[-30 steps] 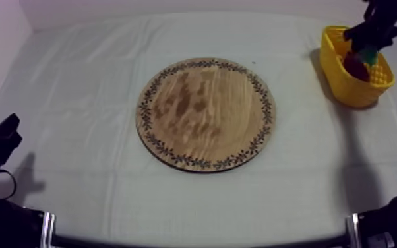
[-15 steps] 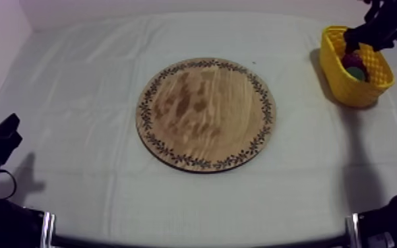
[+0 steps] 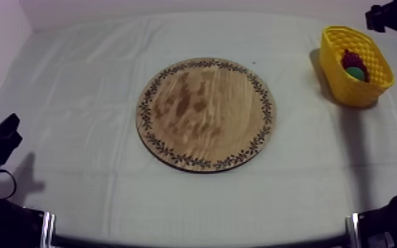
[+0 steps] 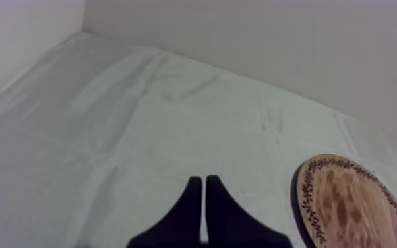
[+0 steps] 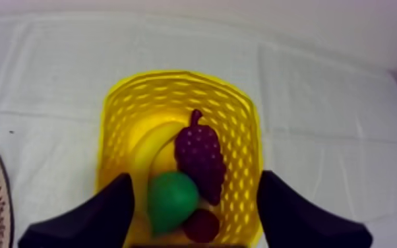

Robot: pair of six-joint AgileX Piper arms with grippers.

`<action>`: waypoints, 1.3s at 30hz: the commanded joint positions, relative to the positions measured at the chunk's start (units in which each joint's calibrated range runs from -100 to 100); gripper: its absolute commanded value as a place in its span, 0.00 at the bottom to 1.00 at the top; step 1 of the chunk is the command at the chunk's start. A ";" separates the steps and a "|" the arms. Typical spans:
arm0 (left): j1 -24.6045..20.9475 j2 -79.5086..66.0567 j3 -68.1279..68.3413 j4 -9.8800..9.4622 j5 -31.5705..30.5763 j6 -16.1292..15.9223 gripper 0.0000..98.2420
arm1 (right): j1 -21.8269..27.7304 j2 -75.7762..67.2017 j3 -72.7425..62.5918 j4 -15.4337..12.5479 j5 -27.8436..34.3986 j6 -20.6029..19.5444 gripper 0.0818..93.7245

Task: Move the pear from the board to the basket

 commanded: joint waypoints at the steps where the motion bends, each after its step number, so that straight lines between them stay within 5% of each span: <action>1: 0.01 0.00 0.00 -0.02 -0.01 0.01 0.00 | -1.35 -15.29 9.61 0.04 -2.15 0.20 0.51; 10: 0.01 0.00 0.00 -0.02 -0.01 0.01 0.00 | -4.18 -44.77 36.76 -7.85 -15.46 8.45 0.41; 23: 0.01 0.00 0.00 -0.02 -0.01 0.01 0.00 | -4.15 -71.09 59.92 -23.81 -16.25 22.97 0.24; 34: 0.01 0.00 0.00 -0.02 -0.01 0.01 0.00 | -5.25 -79.90 64.37 -17.84 -8.47 12.49 0.03; 39: 0.01 0.00 0.00 -0.02 -0.01 0.01 0.00 | -6.30 -80.88 64.46 -16.78 -6.47 11.79 0.01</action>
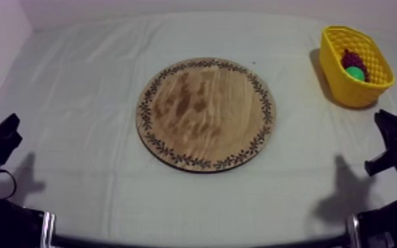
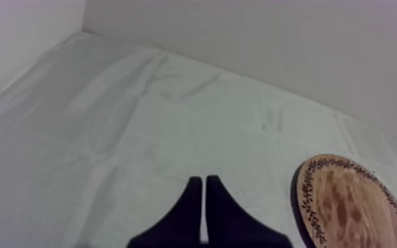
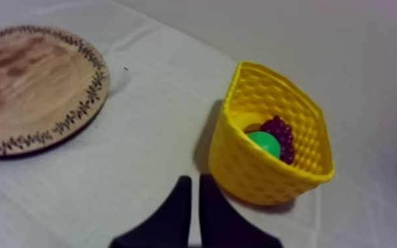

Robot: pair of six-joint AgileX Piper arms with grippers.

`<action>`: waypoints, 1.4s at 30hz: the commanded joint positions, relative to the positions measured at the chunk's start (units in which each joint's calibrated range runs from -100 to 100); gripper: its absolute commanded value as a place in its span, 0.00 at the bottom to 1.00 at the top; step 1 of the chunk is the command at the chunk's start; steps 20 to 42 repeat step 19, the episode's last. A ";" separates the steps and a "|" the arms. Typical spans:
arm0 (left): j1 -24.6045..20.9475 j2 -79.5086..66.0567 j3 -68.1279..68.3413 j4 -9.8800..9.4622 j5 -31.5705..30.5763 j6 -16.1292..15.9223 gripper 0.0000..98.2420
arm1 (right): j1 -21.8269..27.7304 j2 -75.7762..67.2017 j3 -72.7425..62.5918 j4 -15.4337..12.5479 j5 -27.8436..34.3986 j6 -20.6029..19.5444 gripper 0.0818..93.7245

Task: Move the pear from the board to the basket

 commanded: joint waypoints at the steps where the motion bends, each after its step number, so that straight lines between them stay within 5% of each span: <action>1: 0.01 0.00 0.00 -0.02 -0.01 0.01 0.00 | -0.32 -0.04 0.04 0.98 0.54 -2.53 0.02; 15: 0.08 0.00 0.00 -0.02 -0.01 0.01 0.00 | -0.92 -0.18 0.05 1.84 1.16 -6.53 0.00; 42: 0.08 0.00 0.00 -0.02 -0.01 0.01 0.00 | -0.92 -0.18 0.05 1.85 1.16 -6.67 0.00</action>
